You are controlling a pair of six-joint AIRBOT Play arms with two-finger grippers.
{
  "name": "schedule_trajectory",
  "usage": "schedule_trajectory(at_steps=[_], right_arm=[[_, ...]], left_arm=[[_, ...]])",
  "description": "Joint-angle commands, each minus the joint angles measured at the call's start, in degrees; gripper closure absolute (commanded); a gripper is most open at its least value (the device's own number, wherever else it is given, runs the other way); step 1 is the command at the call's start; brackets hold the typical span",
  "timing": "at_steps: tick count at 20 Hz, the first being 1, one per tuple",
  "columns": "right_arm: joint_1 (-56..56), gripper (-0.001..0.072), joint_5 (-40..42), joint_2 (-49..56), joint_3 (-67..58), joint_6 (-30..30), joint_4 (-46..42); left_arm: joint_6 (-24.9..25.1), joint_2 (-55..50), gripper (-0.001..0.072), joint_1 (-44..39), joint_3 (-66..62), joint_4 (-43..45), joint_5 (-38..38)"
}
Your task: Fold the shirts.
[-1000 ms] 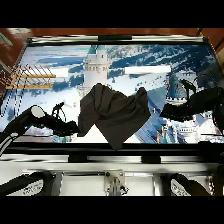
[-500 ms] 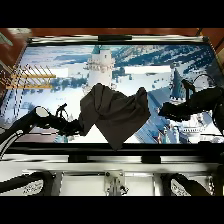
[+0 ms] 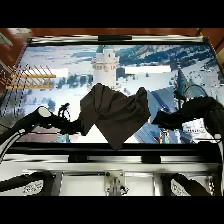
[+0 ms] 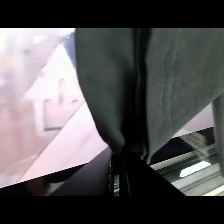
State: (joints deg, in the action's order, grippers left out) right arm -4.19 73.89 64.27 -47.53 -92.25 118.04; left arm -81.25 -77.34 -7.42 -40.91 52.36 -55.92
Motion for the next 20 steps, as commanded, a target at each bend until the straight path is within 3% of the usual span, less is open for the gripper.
schedule_trajectory(at_steps=[1,4,11,17,18,20], right_arm=[[6.4,0.0121,-7.2,0.0,7.3,-1.0,4.1],[11.9,0.0121,-15.5,2.2,9.6,1.7,6.1],[19.1,0.0124,-24.5,11.2,9.6,-0.4,18.8],[22.8,0.0170,-27.3,11.6,9.6,1.7,19.7],[22.9,0.0272,-27.3,11.6,9.6,1.8,19.7],[22.9,0.0590,-27.3,11.6,9.4,2.1,19.9]], left_arm=[[2.9,2.9,0.0673,0.1,-0.7,-0.7,-3.3],[2.8,6.3,0.0673,1.0,-0.7,-0.8,-3.3],[2.8,8.9,0.0673,3.5,-0.7,-0.8,-6.3],[2.9,8.9,0.0673,3.5,-2.6,-0.9,-6.3],[3.3,8.9,0.0673,3.5,-3.3,-0.9,-6.3],[3.3,8.9,0.0673,3.5,-4.7,-0.9,-6.3]])
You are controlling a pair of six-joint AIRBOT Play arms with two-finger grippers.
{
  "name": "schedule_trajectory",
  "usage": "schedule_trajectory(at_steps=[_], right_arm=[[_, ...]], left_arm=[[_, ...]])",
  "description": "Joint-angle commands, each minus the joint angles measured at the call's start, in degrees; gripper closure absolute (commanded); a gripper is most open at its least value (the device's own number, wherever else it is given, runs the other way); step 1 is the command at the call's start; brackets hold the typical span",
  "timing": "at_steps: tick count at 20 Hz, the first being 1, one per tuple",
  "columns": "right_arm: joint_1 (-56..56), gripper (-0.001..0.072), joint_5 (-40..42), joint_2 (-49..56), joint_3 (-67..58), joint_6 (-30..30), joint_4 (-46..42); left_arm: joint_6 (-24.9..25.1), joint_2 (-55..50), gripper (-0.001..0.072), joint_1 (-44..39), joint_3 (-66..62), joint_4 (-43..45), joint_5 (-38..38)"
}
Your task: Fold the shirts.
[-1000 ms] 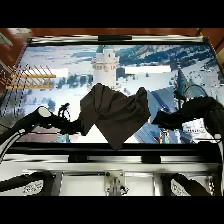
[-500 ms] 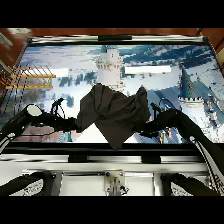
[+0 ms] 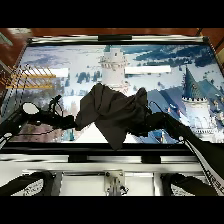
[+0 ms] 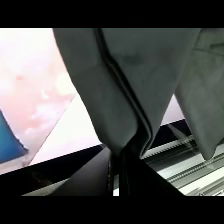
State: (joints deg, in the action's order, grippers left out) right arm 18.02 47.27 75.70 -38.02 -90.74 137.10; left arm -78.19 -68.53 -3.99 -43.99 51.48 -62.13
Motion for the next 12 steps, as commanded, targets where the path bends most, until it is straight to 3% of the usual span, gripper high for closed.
schedule_trajectory(at_steps=[1,6,9,12], right_arm=[[0.7,0.0629,0.2,-0.1,-0.8,-0.2,0.8],[-1.9,0.0629,3.4,-11.3,-16.0,-13.5,-4.1],[-7.5,0.0629,0.5,-21.2,-33.2,-13.9,-7.3],[-10.8,0.0629,-5.1,-27.9,-50.8,-13.9,-10.4]], left_arm=[[0.2,0.1,0.0673,0.0,-2.6,-0.1,-0.1],[4.8,4.8,0.0673,0.0,-17.2,-0.1,-3.0],[4.4,9.7,0.0673,1.8,-35.5,-1.9,-1.7],[0.1,13.6,0.0673,6.1,-55.7,-2.3,5.9]])
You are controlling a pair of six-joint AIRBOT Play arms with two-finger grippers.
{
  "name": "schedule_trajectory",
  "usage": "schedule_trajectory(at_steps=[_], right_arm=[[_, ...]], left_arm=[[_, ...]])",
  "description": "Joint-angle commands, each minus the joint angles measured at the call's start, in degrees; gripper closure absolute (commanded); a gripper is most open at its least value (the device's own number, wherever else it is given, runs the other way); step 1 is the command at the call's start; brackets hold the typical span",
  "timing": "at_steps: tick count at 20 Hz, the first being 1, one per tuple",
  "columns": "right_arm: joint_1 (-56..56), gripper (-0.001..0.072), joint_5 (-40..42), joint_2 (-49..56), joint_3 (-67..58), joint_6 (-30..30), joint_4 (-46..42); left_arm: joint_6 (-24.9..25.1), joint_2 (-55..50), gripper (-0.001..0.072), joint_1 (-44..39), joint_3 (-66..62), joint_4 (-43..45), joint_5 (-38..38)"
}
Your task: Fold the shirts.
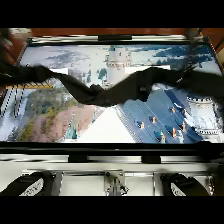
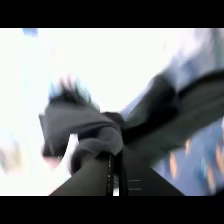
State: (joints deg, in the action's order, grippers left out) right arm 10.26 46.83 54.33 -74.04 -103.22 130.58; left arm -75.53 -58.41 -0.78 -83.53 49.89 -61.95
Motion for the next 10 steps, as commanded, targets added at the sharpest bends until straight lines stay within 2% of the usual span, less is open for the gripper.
schedule_trajectory(at_steps=[1,3,5,7,10], right_arm=[[-3.1,0.0629,-5.8,-7.9,-19.1,-1.4,-6.5],[-3.1,0.0629,-6.1,-9.7,-25.3,-1.2,-8.6],[-3.1,0.0629,-5.3,-10.9,-27.5,1.0,-8.6],[-3.1,0.0629,-2.6,-11.8,-27.5,2.4,-9.4],[-3.1,0.0629,1.9,-11.8,-27.5,5.9,-15.7]], left_arm=[[-3.4,4.6,0.0673,4.4,-21.2,-0.7,8.1],[-5.3,7.4,0.0673,7.3,-28.1,-0.6,12.0],[-5.2,10.4,0.0673,8.5,-29.5,-0.5,13.6],[-5.1,12.7,0.0673,8.5,-29.3,3.2,9.7],[-5.6,14.3,0.0673,8.5,-29.3,15.1,0.0]])
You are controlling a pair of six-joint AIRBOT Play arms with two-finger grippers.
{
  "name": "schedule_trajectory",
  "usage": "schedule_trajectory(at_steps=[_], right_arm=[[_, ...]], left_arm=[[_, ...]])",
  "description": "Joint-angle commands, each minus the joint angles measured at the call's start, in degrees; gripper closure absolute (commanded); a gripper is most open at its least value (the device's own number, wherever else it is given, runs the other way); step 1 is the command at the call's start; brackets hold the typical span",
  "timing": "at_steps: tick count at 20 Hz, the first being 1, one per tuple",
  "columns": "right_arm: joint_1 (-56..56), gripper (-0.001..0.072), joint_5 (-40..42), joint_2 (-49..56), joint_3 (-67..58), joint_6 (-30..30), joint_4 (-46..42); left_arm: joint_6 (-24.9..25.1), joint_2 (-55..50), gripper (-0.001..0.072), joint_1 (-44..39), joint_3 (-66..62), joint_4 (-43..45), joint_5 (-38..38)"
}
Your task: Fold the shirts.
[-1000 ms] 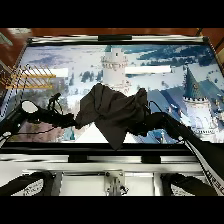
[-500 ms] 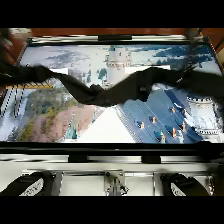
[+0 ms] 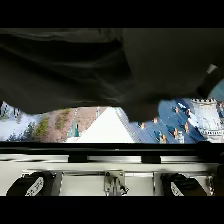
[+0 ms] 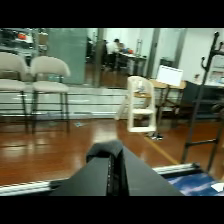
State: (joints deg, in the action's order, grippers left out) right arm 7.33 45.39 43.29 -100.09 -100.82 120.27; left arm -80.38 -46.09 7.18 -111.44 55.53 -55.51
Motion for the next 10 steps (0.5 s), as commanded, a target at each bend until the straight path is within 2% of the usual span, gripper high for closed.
schedule_trajectory(at_steps=[1,3,5,8,10], right_arm=[[-0.1,0.0629,4.3,-0.7,-1.4,5.1,-7.8],[-0.1,0.0629,7.1,0.2,-1.4,8.7,-12.8],[-0.1,0.0629,13.1,2.7,-1.4,10.4,-16.3],[-0.1,0.0629,25.1,9.6,-1.1,10.4,-17.3],[-0.1,0.0629,28.3,15.1,0.7,10.4,-17.4]], left_arm=[[-1.9,2.1,0.0673,0.5,-1.4,13.7,-9.3],[-2.9,1.7,0.0673,0.5,-0.9,19.4,-13.3],[-2.9,1.7,0.0673,0.5,2.1,21.3,-15.6],[-2.8,1.7,0.0673,0.5,12.4,21.3,-16.6],[-2.8,1.2,0.0673,0.5,21.7,22.2,-16.3]])
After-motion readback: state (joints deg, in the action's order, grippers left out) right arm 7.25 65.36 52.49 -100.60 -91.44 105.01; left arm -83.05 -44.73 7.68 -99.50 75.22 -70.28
